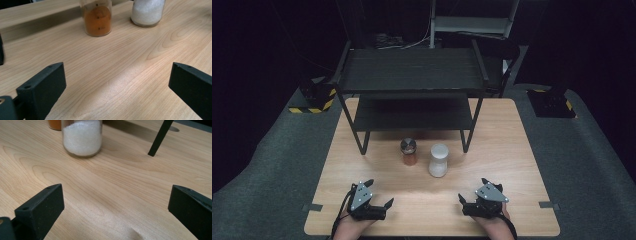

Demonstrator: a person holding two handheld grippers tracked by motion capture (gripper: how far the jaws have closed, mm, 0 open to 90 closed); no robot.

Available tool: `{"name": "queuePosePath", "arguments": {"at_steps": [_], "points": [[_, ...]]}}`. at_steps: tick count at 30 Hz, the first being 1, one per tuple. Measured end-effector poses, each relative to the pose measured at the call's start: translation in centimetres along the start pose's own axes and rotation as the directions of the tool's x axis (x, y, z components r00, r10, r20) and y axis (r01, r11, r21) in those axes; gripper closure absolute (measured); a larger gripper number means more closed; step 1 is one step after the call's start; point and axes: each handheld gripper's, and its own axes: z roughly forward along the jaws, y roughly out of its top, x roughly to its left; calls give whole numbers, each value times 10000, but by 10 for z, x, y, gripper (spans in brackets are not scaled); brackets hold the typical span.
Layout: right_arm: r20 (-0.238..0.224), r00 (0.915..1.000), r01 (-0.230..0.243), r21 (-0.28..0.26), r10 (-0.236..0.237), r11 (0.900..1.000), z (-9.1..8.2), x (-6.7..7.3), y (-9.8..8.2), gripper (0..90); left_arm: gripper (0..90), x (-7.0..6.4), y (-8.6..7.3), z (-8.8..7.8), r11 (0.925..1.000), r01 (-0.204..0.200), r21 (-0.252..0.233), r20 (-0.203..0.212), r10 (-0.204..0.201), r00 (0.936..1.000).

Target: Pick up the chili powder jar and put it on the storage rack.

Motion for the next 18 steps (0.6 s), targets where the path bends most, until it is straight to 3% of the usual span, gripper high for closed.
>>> {"name": "queuePosePath", "arguments": {"at_steps": [6, 15, 18], "points": [[-74, 9988, -485, -46, 485, 9988, -6, -7, -4, 4, 10, -2, 1, -1, 9999, -145, 82, 0, 145, 9999], [-39, 9991, -418, -76, 418, 9991, -9, -6, -6, 5, 10, -4, -2, -4, 9999, -170, -4, 47, 170, 9998], [-111, 9987, -498, -148, 496, 9987, -10, -8, -8, 5, 10, -2, -3, -5, 10000, 54, -64, 50, -54, 10000]]}}
